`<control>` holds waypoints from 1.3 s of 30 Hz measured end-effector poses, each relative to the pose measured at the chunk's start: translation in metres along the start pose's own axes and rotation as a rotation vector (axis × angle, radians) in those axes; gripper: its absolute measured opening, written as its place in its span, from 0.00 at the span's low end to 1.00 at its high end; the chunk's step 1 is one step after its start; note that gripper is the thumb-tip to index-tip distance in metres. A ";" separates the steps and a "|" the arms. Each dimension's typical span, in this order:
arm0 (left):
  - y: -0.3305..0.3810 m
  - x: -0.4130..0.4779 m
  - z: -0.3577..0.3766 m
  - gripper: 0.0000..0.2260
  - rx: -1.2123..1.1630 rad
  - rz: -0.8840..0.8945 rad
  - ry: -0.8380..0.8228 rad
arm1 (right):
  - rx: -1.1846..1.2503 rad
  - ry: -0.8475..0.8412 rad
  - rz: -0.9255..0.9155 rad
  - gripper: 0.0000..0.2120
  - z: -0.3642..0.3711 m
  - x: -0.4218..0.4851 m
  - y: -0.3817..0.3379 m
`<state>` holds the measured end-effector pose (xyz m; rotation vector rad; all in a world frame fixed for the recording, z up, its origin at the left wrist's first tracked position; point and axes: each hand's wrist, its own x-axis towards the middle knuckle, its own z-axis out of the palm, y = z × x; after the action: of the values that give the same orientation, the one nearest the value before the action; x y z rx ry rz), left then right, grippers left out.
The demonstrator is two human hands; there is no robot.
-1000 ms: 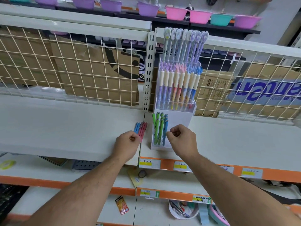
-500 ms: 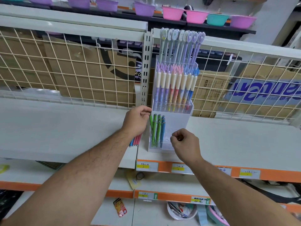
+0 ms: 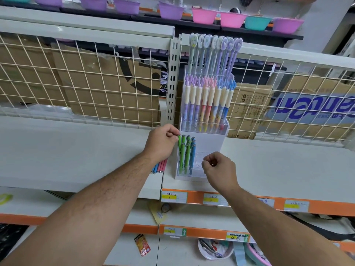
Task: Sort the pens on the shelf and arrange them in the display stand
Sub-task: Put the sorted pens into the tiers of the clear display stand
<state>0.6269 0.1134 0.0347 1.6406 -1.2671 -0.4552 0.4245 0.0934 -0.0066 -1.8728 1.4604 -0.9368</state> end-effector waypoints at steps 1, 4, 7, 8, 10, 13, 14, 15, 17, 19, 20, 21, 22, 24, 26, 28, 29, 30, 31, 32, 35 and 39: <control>0.002 -0.001 -0.001 0.11 -0.004 0.023 -0.003 | -0.001 0.000 0.001 0.05 0.000 0.000 0.000; 0.007 -0.004 -0.001 0.08 0.011 0.068 -0.041 | -0.006 0.002 0.001 0.04 0.000 0.000 0.000; 0.009 -0.006 0.001 0.07 0.059 0.103 -0.059 | -0.012 -0.001 -0.003 0.04 -0.001 0.000 0.000; 0.009 -0.007 0.001 0.07 0.073 0.113 -0.061 | -0.013 -0.003 -0.004 0.04 -0.001 0.000 0.000; 0.007 -0.008 0.001 0.07 0.090 0.115 -0.054 | -0.013 -0.003 -0.005 0.04 -0.001 -0.001 0.000; 0.007 -0.008 0.000 0.06 0.096 0.106 -0.039 | -0.010 0.000 -0.002 0.04 -0.001 -0.002 0.001; 0.007 -0.008 0.000 0.06 0.099 0.108 -0.040 | -0.008 -0.002 -0.001 0.04 -0.001 -0.002 0.001; 0.007 -0.009 0.000 0.06 0.101 0.110 -0.040 | -0.006 -0.006 -0.001 0.04 -0.001 -0.002 0.001; 0.008 -0.009 0.000 0.06 0.101 0.115 -0.035 | -0.010 -0.010 -0.004 0.04 -0.001 -0.002 0.001; 0.007 -0.010 0.000 0.06 0.108 0.122 -0.027 | -0.014 -0.011 -0.005 0.03 -0.001 -0.002 0.001; 0.007 -0.011 0.001 0.06 0.112 0.130 -0.025 | -0.015 -0.012 -0.005 0.03 -0.002 -0.001 0.001; 0.007 -0.011 0.001 0.06 0.116 0.138 -0.025 | -0.017 -0.014 -0.006 0.03 -0.002 -0.002 0.001; 0.007 -0.011 0.001 0.07 0.118 0.143 -0.026 | -0.020 -0.015 -0.006 0.03 -0.002 -0.002 0.001; 0.006 -0.011 0.000 0.07 0.115 0.147 -0.031 | -0.022 -0.016 -0.007 0.03 -0.002 -0.002 0.001; 0.006 -0.011 0.000 0.07 0.107 0.145 -0.034 | -0.022 -0.019 -0.007 0.03 -0.002 -0.002 0.001; 0.004 -0.011 0.000 0.08 0.106 0.141 -0.033 | -0.022 -0.017 -0.007 0.03 -0.002 -0.002 0.000; 0.004 -0.011 -0.001 0.09 0.104 0.141 -0.033 | -0.020 -0.014 -0.008 0.03 -0.002 -0.002 0.001; 0.003 -0.011 0.000 0.09 0.099 0.140 -0.034 | -0.016 -0.012 -0.006 0.03 -0.002 -0.002 0.001; 0.002 -0.011 -0.001 0.09 0.093 0.138 -0.034 | -0.012 -0.013 -0.004 0.03 -0.003 -0.003 0.001; 0.002 -0.011 0.000 0.09 0.087 0.136 -0.035 | -0.009 -0.013 -0.003 0.04 -0.003 -0.003 0.001; 0.001 -0.011 0.000 0.10 0.078 0.135 -0.033 | -0.004 -0.012 -0.004 0.04 -0.003 -0.003 0.001; 0.000 -0.012 0.000 0.11 0.058 0.131 -0.033 | -0.003 -0.013 -0.006 0.04 -0.003 -0.003 0.001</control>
<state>0.6216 0.1238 0.0318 1.5925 -1.4142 -0.3691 0.4209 0.0961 -0.0056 -1.8825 1.4500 -0.9243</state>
